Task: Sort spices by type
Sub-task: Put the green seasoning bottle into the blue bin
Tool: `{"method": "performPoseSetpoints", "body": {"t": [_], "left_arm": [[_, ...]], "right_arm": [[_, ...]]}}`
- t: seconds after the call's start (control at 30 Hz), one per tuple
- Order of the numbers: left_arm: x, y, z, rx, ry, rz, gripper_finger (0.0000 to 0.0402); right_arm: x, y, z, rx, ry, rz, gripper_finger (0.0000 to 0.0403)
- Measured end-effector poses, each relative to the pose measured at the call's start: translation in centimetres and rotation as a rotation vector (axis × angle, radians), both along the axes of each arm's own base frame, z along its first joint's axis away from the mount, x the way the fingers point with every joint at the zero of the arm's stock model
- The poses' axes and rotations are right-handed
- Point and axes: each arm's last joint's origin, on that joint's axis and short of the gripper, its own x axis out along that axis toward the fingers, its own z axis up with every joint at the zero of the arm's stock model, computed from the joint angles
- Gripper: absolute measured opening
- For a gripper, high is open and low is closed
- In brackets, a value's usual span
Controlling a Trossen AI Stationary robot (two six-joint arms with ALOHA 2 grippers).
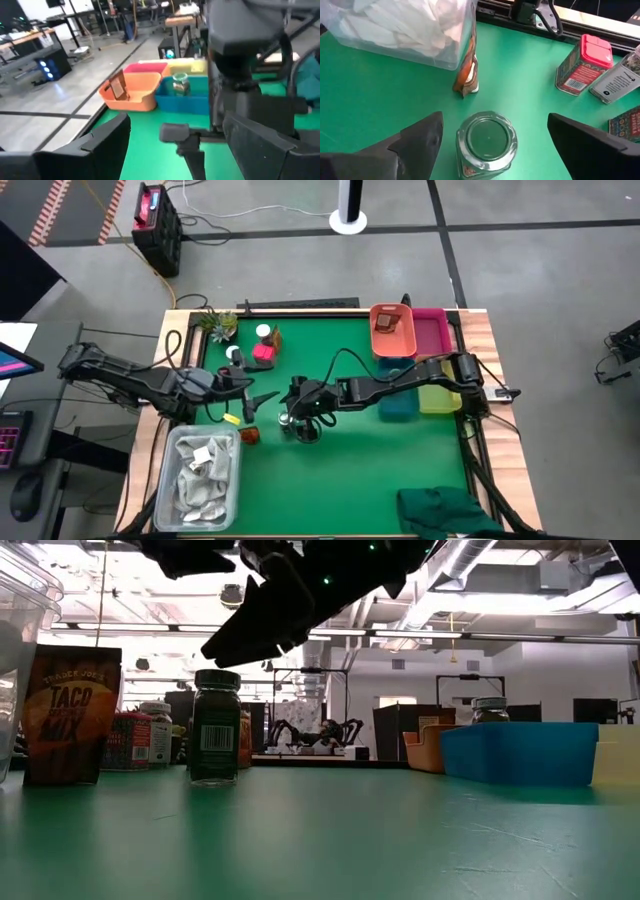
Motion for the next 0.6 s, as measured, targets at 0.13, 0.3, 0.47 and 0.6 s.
{"method": "performPoseSetpoints", "body": {"t": [0.13, 0.3, 0.47, 0.6], "left_arm": [[-0.3, 0.1, 0.2, -0.001, -0.009, 0.002, 0.0302], [-0.7, 0.2, 0.1, -0.016, 0.012, 0.011, 0.0302], [-1.3, 0.3, 0.1, -0.035, 0.02, 0.029, 0.0302], [-1.7, 0.4, 0.2, -0.039, 0.019, 0.044, 0.0302]], "right_arm": [[0.4, -0.5, -1.0, 0.015, 0.012, -0.013, 0.0384], [1.1, -0.4, -3.8, 0.041, 0.052, 0.01, 0.0384], [1.3, -0.2, -4.7, 0.049, 0.072, 0.014, 0.0384], [1.5, -0.3, -4.3, 0.049, 0.032, 0.014, 0.0382]]}}
